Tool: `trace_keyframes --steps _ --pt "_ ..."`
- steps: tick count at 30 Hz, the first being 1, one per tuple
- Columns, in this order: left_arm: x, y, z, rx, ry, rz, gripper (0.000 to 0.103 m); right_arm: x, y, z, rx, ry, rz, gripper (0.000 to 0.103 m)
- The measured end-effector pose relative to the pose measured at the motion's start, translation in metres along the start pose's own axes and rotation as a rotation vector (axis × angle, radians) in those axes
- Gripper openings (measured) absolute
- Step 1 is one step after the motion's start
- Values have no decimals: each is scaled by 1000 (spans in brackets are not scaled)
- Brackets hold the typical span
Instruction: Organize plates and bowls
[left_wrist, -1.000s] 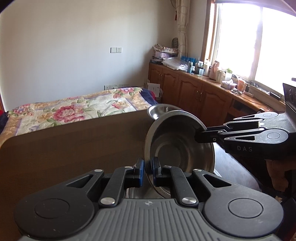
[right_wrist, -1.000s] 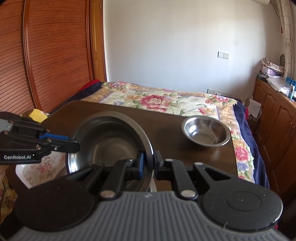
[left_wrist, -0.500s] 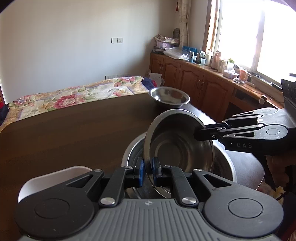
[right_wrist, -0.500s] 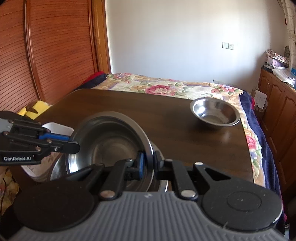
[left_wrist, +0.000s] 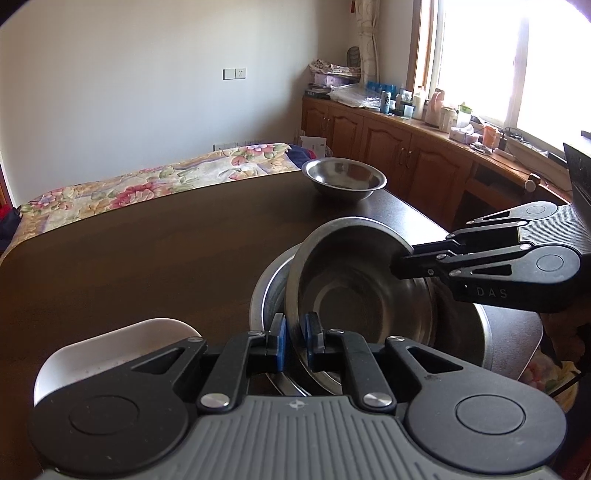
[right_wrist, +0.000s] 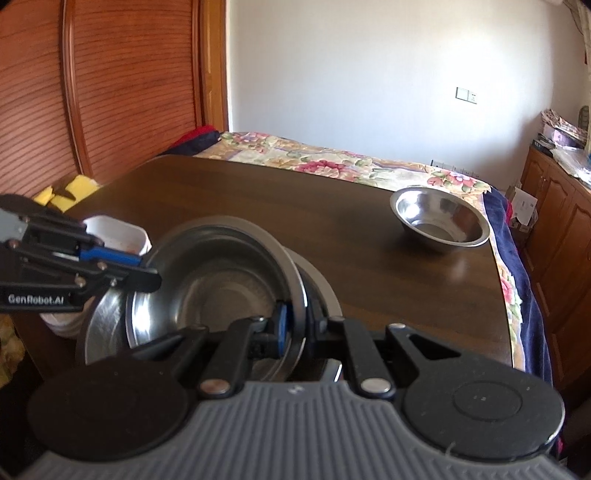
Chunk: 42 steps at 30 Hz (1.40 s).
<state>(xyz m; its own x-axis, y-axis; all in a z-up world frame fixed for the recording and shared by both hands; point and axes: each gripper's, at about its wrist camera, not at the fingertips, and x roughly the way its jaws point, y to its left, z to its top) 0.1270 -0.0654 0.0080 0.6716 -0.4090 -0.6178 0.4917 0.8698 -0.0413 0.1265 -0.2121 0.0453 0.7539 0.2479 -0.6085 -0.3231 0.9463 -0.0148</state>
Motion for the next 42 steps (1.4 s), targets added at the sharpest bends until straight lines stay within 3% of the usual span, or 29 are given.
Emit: trace_keyframes --steps 20,42 --pt "5 1 -2 11 -15 23 12 7 15 10 -207 91 -4 17" --pt "-7 8 -3 -33 -74 33 13 12 18 16 -281 160 -1 19"
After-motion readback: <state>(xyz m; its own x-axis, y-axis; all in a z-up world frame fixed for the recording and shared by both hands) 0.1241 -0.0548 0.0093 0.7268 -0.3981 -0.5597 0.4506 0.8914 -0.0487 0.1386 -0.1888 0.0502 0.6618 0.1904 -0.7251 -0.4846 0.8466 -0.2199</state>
